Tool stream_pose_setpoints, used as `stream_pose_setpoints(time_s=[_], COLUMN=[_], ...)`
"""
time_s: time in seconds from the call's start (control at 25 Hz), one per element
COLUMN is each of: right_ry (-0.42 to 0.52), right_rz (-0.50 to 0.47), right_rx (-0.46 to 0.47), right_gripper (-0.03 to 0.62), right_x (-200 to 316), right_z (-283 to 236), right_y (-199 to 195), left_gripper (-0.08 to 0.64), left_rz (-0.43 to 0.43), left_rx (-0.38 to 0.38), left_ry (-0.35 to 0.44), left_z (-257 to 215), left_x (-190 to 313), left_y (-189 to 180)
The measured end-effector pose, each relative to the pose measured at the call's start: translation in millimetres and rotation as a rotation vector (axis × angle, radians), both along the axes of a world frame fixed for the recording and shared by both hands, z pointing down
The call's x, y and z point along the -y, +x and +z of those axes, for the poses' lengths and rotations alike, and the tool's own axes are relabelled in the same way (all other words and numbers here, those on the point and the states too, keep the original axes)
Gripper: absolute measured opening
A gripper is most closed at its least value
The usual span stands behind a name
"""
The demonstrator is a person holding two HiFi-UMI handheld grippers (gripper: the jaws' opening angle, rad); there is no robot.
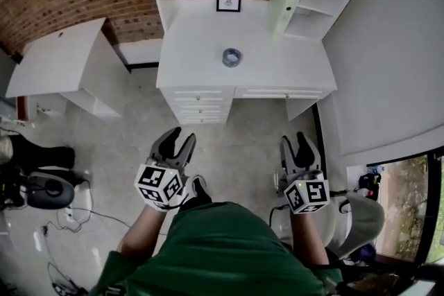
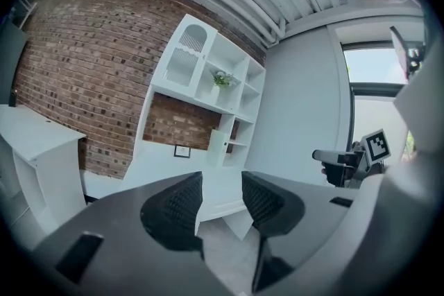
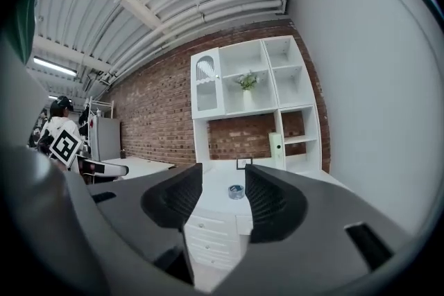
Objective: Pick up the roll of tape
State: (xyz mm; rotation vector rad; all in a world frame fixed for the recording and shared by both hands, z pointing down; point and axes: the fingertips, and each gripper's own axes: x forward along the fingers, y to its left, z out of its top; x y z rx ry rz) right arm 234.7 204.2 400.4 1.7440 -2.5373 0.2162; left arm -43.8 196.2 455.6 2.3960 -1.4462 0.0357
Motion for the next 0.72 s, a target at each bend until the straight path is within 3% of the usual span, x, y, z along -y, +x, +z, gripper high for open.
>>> stream_pose_setpoints(time_s=[0.36,0.72], right_ry=[-0.043,-0.105], right_rz=[0.033,0.020], right_rx=[-0.036,-0.042], right_gripper=[0.206,0.206], right_x=[61,110], right_z=[11,34], right_y=[-71,-86], left_gripper=[0.190,0.190], left_rz=[-0.009,-0.015], left_rx=[-0.024,-0.046], left_ry=[-0.034,-0.091], left_z=[25,47], left_x=[62,108], left_y=[-92,-103])
